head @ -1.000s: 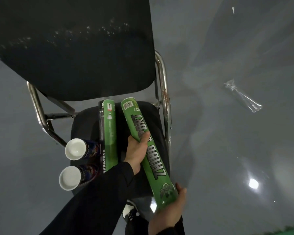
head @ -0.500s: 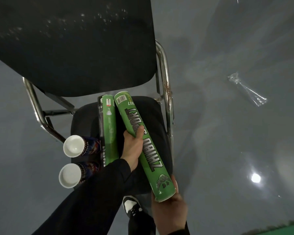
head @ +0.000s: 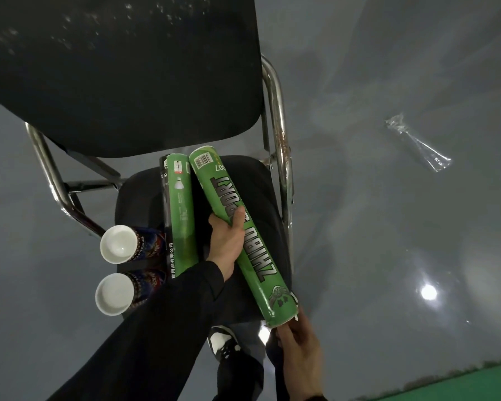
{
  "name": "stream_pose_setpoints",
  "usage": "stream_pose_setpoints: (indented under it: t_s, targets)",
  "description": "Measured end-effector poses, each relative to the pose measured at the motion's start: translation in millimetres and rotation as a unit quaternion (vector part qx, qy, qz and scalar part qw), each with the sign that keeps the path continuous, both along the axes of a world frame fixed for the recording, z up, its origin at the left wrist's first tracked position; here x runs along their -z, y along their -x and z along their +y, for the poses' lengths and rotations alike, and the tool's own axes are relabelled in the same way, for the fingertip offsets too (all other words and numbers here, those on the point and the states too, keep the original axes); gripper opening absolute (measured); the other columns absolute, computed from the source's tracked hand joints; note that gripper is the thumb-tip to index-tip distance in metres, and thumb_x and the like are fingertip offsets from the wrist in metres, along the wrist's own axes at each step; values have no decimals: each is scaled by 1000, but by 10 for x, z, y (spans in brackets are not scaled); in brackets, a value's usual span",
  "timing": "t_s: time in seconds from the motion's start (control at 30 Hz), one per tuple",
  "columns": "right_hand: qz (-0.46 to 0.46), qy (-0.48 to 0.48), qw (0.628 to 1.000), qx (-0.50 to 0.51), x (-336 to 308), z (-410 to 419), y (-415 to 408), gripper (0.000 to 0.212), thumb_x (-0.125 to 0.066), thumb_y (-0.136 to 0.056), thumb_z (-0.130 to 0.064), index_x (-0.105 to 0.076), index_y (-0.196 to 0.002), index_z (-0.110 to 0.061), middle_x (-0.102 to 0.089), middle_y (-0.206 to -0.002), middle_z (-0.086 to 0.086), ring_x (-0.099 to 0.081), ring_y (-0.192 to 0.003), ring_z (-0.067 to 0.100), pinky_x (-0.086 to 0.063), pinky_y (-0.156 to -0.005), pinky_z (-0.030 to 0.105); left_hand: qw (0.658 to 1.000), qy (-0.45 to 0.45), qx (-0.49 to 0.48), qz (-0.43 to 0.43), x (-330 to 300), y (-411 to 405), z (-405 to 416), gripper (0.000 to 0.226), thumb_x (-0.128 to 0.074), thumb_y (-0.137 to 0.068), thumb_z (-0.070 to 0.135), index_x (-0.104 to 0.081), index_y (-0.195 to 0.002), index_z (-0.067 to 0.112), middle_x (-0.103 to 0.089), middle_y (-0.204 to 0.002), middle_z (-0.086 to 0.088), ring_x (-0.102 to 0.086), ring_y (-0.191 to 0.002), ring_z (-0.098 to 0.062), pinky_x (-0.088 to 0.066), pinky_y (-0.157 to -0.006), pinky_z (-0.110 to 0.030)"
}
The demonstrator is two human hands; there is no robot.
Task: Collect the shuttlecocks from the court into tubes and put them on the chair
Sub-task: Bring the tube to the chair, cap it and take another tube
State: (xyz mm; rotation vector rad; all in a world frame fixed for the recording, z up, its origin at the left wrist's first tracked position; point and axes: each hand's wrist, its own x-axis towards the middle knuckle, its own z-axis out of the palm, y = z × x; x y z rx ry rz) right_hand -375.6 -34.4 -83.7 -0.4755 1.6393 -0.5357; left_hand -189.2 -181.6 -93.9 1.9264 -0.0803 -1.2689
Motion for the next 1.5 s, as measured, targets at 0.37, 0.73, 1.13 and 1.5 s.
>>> stream_pose_setpoints:
  t_s: [0.37,0.73,1.13,1.5]
  targets:
    - [-115,-100,956,251,36,-10,-87,103,-101,-36,-36,-57,-124,-4,-75,-111,17,-72,-108,32,-58,-95,43,1000,-4,13,-13,18,45,14,62,-61,-102,41,-28,-148,17,-56,-120,13,-57,-112,-6,-43,-105,-33]
    - [-200,-175,928,262,23,-44,-12,35,-70,-91,-15,-69,-126,-10,-72,-122,16,-69,-116,33,-47,-108,47,999,6,23,-25,31,34,32,51,-61,-103,39,-29,-139,25,-57,-125,11,-56,-124,-15,-42,-117,-43]
    - [-216,-193,946,144,189,-290,224,32,-81,-64,-17,-64,-85,0,-74,-85,21,-73,-66,24,-62,-57,29,999,10,24,-35,91,38,63,63,-62,-101,41,-26,-150,26,-59,-128,8,-58,-123,-12,-44,-115,-44]
    - [-298,-311,855,289,220,-279,80,48,-72,-84,-11,-64,-130,2,-71,-120,21,-76,-94,28,-64,-73,35,999,-6,36,-36,127,22,75,70,-62,-100,46,-22,-154,24,-58,-134,4,-58,-124,-15,-43,-116,-42]
